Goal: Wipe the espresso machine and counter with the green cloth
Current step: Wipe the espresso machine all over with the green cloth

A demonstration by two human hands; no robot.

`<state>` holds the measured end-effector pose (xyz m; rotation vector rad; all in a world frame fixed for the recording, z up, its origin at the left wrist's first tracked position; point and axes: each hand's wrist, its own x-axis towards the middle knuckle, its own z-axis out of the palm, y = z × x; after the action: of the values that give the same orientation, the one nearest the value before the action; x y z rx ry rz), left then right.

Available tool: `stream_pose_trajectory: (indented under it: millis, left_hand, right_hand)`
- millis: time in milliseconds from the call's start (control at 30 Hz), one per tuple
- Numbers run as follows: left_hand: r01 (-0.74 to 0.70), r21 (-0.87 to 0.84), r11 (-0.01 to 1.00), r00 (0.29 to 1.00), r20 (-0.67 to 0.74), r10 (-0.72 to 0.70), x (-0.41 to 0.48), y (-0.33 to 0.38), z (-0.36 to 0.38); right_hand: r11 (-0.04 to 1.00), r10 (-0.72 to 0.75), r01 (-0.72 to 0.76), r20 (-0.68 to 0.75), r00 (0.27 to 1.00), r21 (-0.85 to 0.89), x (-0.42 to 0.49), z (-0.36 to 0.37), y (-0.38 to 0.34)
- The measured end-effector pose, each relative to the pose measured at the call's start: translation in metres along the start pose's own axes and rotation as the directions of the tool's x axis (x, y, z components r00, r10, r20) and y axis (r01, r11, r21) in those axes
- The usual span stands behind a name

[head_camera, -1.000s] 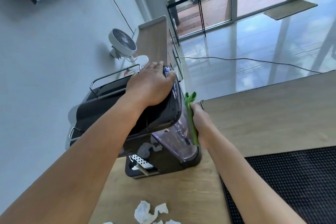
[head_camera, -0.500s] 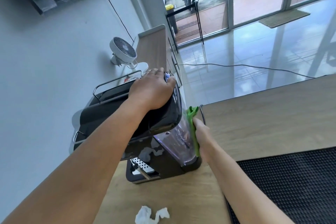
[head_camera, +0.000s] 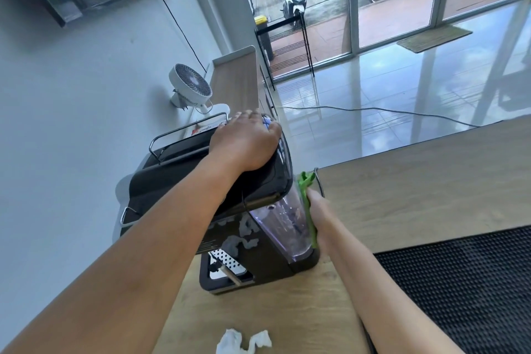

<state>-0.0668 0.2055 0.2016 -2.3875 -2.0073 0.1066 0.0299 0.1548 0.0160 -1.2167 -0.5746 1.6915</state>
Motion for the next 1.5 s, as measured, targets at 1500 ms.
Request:
stream_pose_trajectory:
  millis: [1500]
  left_hand:
    - [0.007, -0.016, 1.000, 0.999, -0.040, -0.008, 0.003, -0.001, 0.003]
  right_hand:
    - [0.510, -0.820, 0.740, -0.508, 0.263, -0.439, -0.043, 0.100, 0.054]
